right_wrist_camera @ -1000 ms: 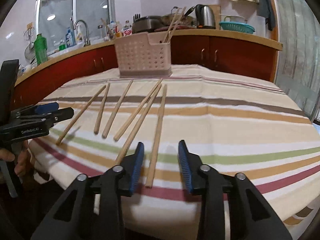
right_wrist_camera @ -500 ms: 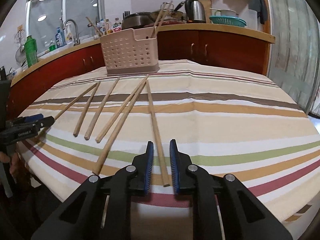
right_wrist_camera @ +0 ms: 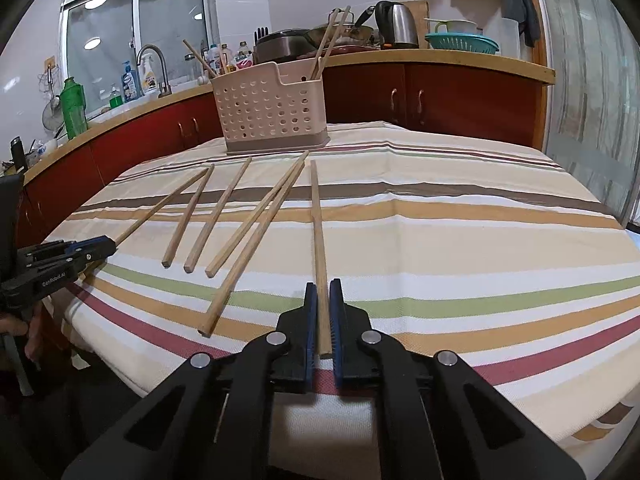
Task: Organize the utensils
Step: 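Close the left tool on another wooden chopstick while the right tool holds its own, then lift both chopsticks upright and carry them over the pink holder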
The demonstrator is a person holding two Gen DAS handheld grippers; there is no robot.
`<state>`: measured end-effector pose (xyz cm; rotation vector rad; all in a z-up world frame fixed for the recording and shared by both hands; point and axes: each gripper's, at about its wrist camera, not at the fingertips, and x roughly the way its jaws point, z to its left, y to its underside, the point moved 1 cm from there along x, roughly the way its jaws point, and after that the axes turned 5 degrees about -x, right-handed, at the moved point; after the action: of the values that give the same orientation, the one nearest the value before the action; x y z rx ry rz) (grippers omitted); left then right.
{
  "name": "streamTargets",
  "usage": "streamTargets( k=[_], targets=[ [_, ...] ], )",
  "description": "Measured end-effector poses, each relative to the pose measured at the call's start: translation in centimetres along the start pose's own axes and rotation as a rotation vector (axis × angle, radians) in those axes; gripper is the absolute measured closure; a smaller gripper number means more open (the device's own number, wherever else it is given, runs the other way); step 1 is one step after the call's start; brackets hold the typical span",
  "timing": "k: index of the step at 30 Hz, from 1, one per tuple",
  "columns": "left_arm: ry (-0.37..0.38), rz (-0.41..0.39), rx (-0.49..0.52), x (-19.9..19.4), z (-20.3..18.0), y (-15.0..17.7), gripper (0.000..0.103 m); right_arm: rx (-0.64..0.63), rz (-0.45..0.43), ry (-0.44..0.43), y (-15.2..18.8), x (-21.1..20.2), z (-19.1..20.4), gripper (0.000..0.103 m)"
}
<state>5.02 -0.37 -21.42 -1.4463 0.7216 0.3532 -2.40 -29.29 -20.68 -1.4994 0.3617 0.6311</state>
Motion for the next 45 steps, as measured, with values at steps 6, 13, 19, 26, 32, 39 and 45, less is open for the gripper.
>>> streamTargets(
  k=[6, 13, 19, 26, 32, 39, 45],
  targets=[
    [-0.006, -0.016, -0.014, -0.6, 0.6, -0.4, 0.096, 0.013, -0.036, 0.008, -0.9, -1.3, -0.1, 0.096],
    [-0.035, -0.139, -0.010, -3.4, 1.1, -2.9, 0.097, 0.008, -0.111, 0.017, -3.3, -3.3, -0.1, 0.096],
    [-0.037, -0.231, -0.025, -5.5, 1.6, -5.4, 0.097, 0.010, -0.156, 0.023, -5.3, -4.3, -0.2, 0.096],
    [-0.022, -0.299, -0.047, -6.7, 2.1, -8.3, 0.097, -0.001, -0.178, 0.031, -7.6, -4.6, -0.3, 0.096],
    [-0.015, -0.319, -0.056, -6.7, 2.7, -10.5, 0.097, -0.008, -0.180, 0.028, -10.1, -4.3, -0.5, 0.096],
    [-0.013, -0.334, -0.037, -6.1, 2.8, -12.7, 0.097, -0.045, -0.219, 0.036, -13.4, -3.7, -0.1, 0.096],
    [-0.007, -0.350, -0.035, -5.2, 3.3, -14.7, 0.096, -0.052, -0.253, 0.022, -15.9, -2.2, -0.2, 0.096]
  ],
)
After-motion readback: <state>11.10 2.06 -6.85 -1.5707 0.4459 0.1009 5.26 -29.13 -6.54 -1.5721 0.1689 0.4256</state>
